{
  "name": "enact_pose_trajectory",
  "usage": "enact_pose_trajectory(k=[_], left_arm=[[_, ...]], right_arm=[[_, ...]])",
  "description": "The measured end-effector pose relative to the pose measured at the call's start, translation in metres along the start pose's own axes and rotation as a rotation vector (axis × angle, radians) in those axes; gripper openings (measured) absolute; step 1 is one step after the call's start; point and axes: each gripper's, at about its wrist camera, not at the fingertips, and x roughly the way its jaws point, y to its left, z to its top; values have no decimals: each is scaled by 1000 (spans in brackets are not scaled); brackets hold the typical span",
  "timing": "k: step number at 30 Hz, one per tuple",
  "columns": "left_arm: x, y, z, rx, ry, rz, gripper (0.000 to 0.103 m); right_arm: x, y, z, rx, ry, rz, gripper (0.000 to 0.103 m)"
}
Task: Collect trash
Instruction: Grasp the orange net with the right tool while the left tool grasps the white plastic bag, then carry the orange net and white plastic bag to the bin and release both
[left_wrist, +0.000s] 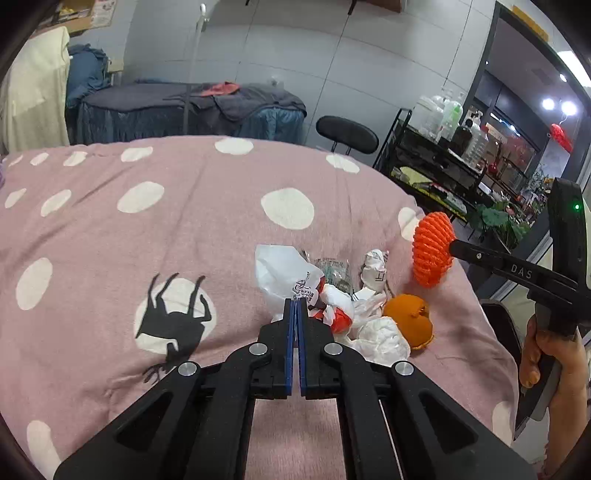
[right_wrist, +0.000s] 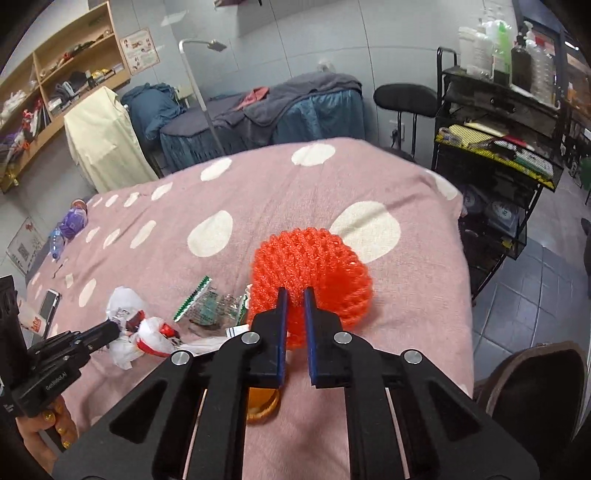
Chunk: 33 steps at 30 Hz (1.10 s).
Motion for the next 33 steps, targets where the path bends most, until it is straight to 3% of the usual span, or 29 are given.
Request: enact_pose_trajectory(k=[12, 21, 33], left_arm=[[-75, -22, -9, -19, -159, -43, 2], [-98, -58, -22, -14, -202, -127, 2], [-94, -124, -30, 63, -194, -258, 2]], right_arm=[[-79, 1, -34, -17, -136, -8, 10], [-130, -12, -66, -9, -207, -49, 10], [-181, -70, -116, 103, -230, -160, 10]])
